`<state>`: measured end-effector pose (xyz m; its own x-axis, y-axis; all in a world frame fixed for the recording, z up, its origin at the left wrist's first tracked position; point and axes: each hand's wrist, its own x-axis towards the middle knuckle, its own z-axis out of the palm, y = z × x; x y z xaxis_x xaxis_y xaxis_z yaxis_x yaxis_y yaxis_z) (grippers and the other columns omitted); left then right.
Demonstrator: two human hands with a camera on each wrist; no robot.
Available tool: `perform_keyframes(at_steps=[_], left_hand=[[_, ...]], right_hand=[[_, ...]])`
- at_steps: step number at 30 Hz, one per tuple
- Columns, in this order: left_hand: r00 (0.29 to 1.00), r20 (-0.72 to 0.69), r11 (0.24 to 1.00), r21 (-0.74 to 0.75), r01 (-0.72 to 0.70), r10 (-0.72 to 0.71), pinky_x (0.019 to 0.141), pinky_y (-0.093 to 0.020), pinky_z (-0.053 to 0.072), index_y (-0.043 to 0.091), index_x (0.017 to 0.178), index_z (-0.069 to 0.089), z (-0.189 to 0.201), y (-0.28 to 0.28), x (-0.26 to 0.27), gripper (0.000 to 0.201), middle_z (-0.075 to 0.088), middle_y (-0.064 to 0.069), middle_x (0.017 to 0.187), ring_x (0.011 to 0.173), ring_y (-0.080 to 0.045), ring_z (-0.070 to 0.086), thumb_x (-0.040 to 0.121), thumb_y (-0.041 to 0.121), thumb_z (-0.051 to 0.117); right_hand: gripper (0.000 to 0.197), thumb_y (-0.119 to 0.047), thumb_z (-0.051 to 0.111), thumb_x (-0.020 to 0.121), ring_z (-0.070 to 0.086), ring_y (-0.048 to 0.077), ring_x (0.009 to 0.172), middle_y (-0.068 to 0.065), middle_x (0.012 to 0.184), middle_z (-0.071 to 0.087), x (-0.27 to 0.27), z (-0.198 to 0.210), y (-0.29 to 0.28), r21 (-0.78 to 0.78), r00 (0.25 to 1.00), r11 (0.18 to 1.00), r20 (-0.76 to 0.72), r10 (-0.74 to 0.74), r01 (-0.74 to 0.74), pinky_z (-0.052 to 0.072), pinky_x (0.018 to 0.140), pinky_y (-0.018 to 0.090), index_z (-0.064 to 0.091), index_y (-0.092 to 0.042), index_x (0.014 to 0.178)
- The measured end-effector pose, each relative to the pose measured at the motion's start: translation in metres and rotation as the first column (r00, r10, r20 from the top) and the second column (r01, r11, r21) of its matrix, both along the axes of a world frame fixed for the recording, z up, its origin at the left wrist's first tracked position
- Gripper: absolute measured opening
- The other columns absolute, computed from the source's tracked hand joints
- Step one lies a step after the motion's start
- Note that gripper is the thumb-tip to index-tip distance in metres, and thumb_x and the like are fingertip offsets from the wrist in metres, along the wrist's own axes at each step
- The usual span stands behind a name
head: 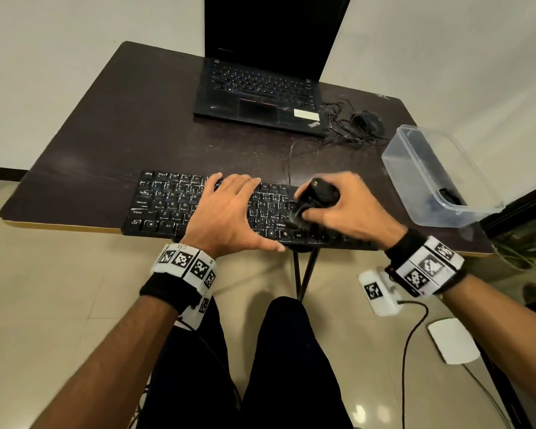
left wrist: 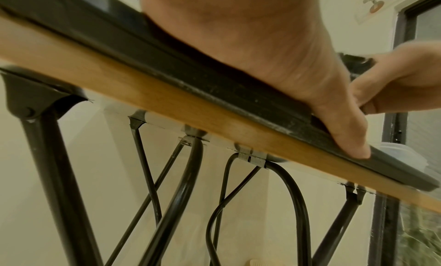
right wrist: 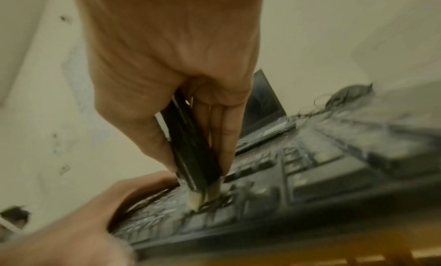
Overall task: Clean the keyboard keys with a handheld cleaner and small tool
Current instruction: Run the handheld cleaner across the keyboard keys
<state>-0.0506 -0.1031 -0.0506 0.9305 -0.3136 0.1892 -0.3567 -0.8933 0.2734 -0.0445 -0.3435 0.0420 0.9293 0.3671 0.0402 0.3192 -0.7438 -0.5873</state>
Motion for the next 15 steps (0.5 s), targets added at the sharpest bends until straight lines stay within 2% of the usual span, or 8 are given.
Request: perform_keyframes(at_steps=[2,6,10,13,15], left_hand=[[1.0,-0.001,1.0,0.004,0.0,0.0,0.13,-0.049,0.01,0.013,0.157,0.04,0.0,0.0,0.0,0.147,0.046,-0.004,0.16,0.151,-0.021,0.038,0.048,0.112,0.041],[1.0,0.019,1.0,-0.01,-0.007,0.007,0.13,-0.049,0.012,0.012,0.156,0.043,-0.002,0.001,0.0,0.147,0.049,-0.005,0.158,0.149,-0.022,0.04,0.047,0.111,0.043],[1.0,0.024,1.0,-0.017,0.001,-0.001,0.13,-0.048,0.012,0.011,0.155,0.044,-0.001,0.0,-0.001,0.146,0.05,-0.006,0.157,0.148,-0.023,0.041,0.048,0.11,0.045],[1.0,0.027,1.0,-0.014,-0.002,0.003,0.13,-0.049,0.012,0.011,0.155,0.044,-0.003,0.0,0.0,0.146,0.05,-0.006,0.157,0.148,-0.023,0.042,0.048,0.11,0.045],[0.999,0.033,1.0,-0.016,-0.001,0.002,0.13,-0.049,0.013,0.011,0.155,0.044,-0.003,0.0,0.0,0.146,0.05,-0.006,0.157,0.148,-0.023,0.042,0.048,0.11,0.044]], right_hand=[[0.026,-0.019,0.084,0.074,0.076,0.008,0.088,-0.01,0.09,0.08,0.01,0.004,-0.003,0.001,0.997,0.998,0.045,-0.062,0.062,0.062,0.089,0.045,0.08,-0.029,0.098],[0.029,-0.015,0.084,0.075,0.077,0.01,0.087,-0.008,0.091,0.081,0.004,0.004,0.005,-0.017,0.996,0.996,-0.029,0.09,-0.09,0.063,0.087,0.042,0.08,-0.029,0.1],[0.028,-0.025,0.078,0.07,0.076,0.007,0.087,-0.01,0.09,0.08,0.02,0.008,0.007,-0.027,0.999,0.999,0.025,0.02,-0.019,0.062,0.088,0.045,0.08,-0.029,0.098],[0.028,-0.024,0.08,0.072,0.075,0.007,0.086,-0.01,0.09,0.08,0.016,0.007,0.012,-0.099,0.988,0.983,0.005,0.156,-0.154,0.061,0.086,0.039,0.079,-0.031,0.099],[0.029,-0.026,0.077,0.07,0.075,0.008,0.085,-0.01,0.089,0.08,0.021,0.006,0.013,-0.119,0.988,0.982,0.041,0.15,-0.145,0.062,0.086,0.039,0.079,-0.029,0.099]])
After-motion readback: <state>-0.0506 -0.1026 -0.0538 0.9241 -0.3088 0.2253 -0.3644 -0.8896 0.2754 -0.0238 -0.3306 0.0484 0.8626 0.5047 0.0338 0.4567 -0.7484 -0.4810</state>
